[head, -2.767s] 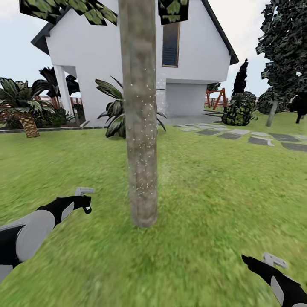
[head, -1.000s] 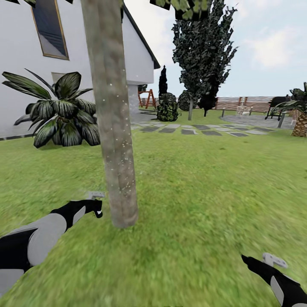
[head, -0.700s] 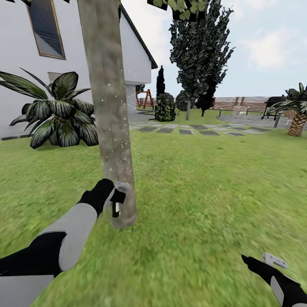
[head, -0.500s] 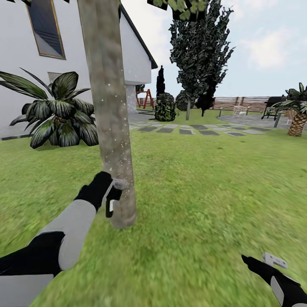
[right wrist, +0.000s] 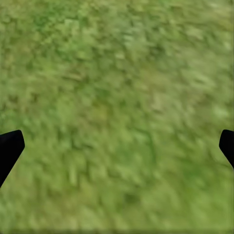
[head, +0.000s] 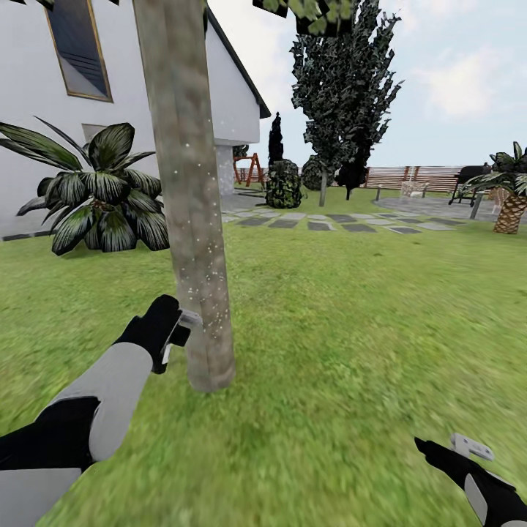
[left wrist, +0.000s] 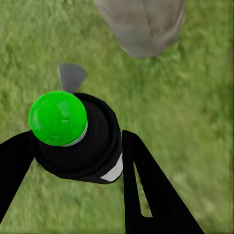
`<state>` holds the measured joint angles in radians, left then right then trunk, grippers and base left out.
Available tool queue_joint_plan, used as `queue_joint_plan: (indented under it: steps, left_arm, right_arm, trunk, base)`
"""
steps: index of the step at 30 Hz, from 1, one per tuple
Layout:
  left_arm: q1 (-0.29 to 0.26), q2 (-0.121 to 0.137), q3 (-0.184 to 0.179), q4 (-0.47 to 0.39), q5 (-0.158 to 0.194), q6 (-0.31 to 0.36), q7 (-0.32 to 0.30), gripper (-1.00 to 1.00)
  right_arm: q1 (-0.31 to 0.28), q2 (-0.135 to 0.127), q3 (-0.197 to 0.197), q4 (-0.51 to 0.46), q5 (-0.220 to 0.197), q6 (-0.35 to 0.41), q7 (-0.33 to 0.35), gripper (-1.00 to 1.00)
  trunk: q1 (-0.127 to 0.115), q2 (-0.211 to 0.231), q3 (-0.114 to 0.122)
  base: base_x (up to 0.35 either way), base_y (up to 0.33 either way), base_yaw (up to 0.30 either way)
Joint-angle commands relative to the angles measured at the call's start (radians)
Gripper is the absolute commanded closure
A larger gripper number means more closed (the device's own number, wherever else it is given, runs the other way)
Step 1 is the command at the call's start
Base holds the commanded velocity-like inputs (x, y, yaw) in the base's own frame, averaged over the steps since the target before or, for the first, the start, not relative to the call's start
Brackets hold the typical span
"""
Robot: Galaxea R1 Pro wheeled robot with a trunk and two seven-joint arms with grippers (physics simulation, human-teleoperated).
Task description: In the garden, pick up the pesticide atomizer on the floor and spray pesticide onto both trees until each tree trunk is fully covered.
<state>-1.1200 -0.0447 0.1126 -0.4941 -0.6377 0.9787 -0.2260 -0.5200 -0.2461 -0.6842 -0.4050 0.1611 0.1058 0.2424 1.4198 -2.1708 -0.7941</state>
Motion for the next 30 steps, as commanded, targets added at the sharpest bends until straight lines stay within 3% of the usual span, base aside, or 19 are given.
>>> queue_joint_plan:
  steps: [1,4,7,21,30]
  left_arm:
    - [0.000,0.005,0.000,0.001,-0.004,-0.002,-0.019,1.00]
    - [0.000,0.047,-0.001,0.008,-0.004,-0.004,-0.106,1.00]
    - [0.000,0.059,-0.001,0.010,-0.005,-0.004,-0.137,1.00]
    - [0.008,0.063,-0.004,0.012,-0.005,-0.005,-0.147,1.00]
    - [0.006,0.062,-0.002,0.008,-0.006,-0.001,-0.148,1.00]
  right_arm:
    - [0.000,0.000,0.000,0.000,0.000,0.000,0.000,-1.00]
    - [0.000,0.000,0.000,0.000,0.000,0.000,0.000,-1.00]
    - [0.000,0.000,0.000,0.000,0.000,-0.001,0.000,-1.00]
    - [0.000,0.000,0.000,0.000,0.000,0.000,0.000,-1.00]
    - [0.000,0.000,0.000,0.000,0.000,0.000,0.000,-1.00]
  trunk:
    - [0.000,0.000,0.000]
    - [0.000,0.000,0.000]
    - [0.000,0.000,0.000]
    - [0.000,0.000,0.000]
    - [0.000,0.000,0.000]
  base:
    - [0.000,0.000,0.000]
    - [0.000,0.000,0.000]
    - [0.000,0.000,0.000]
    - [0.002,0.000,0.000]
    - [0.116,0.044,0.000]
